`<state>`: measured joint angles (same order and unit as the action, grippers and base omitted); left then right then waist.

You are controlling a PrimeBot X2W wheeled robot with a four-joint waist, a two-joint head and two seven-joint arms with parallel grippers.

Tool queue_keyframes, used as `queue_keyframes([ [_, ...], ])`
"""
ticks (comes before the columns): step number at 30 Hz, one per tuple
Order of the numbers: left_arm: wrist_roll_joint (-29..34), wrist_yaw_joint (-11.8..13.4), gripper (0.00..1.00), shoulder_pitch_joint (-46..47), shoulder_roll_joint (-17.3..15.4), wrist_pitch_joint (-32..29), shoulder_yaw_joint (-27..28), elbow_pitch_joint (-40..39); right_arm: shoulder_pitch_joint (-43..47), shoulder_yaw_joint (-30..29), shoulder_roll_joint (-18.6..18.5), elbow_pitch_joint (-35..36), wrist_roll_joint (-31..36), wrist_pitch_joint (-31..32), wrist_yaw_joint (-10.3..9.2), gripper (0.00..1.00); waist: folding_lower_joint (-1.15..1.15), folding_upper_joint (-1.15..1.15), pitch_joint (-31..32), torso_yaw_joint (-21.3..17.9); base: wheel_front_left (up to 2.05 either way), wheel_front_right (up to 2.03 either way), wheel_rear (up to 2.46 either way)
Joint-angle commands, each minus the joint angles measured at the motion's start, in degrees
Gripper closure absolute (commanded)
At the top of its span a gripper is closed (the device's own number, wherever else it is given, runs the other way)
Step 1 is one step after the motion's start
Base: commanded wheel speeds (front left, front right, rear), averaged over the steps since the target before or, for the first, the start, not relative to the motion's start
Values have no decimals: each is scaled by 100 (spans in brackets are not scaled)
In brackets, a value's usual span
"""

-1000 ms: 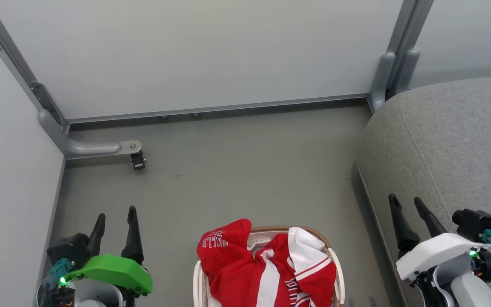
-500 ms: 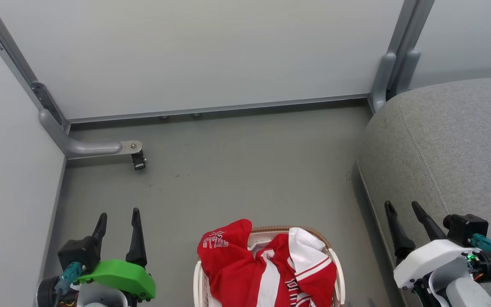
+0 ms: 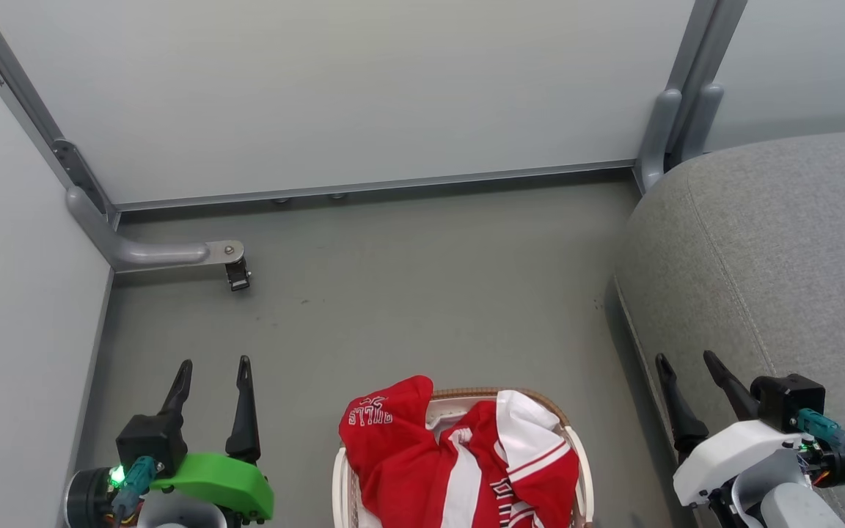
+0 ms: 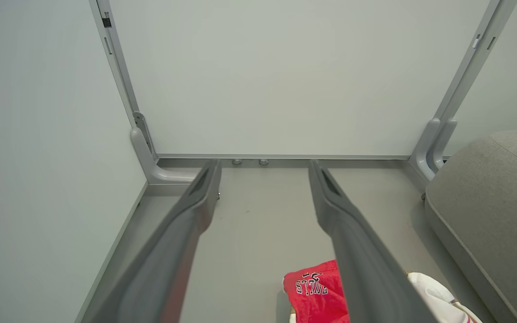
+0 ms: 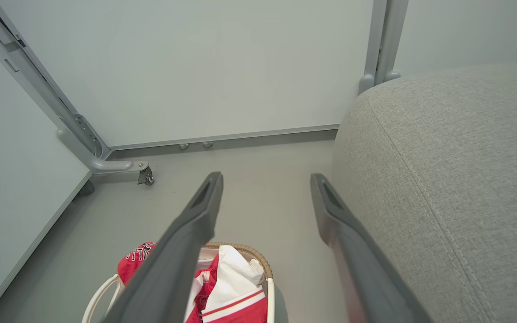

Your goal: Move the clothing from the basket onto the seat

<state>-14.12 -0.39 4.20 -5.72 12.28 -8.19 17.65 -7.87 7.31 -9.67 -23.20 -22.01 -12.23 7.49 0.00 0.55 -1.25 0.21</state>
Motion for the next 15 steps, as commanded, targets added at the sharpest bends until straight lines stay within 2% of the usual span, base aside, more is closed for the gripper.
queue_keyframes([
  [1,113,-22,0,-79,22,52,17,6,13,18,-19,-24,102,-60,0,0,0,-44,-10,-1,0,0,0],
  [6,345,-100,0,-91,88,106,62,46,-100,65,-44,-27,264,-112,0,0,0,-46,-171,-50,0,0,0],
  [15,707,-216,0,378,237,197,-233,264,-529,222,-50,186,472,-206,-1,0,0,-50,-985,-387,0,0,0],
])
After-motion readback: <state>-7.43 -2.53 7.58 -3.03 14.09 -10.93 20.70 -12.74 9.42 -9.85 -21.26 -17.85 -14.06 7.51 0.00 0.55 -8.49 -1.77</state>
